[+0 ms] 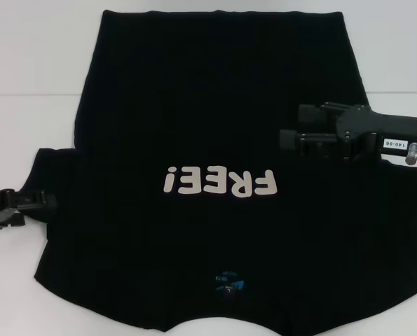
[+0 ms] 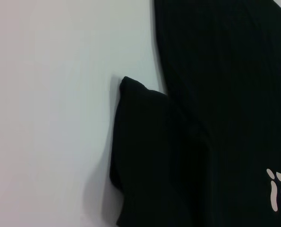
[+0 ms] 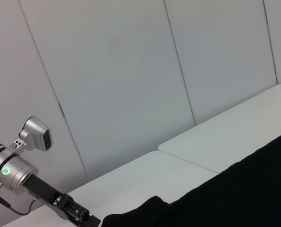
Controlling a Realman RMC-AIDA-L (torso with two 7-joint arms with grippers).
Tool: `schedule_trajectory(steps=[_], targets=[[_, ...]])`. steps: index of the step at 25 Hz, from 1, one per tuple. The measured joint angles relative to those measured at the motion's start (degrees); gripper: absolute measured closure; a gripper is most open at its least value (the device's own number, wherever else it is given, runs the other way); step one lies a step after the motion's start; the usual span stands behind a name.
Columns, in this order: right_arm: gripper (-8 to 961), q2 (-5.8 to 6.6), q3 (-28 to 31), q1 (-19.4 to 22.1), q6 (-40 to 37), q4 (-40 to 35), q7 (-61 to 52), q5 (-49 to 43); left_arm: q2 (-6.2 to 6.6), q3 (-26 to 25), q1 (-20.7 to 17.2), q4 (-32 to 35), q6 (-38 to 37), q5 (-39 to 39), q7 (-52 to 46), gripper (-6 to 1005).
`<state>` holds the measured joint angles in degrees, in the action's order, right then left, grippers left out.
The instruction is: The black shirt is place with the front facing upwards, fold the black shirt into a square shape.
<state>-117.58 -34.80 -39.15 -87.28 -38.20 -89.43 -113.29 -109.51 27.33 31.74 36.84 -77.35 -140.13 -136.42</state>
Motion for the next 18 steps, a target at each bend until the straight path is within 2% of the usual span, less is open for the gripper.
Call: schedule_trajectory(steps=[18], targets=[[36, 0.08, 0.7, 0.3, 0.0, 0.3, 0.2, 0.1, -0.07, 0.4, 0.8, -1.6, 1.6, -0.9, 0.1, 69]])
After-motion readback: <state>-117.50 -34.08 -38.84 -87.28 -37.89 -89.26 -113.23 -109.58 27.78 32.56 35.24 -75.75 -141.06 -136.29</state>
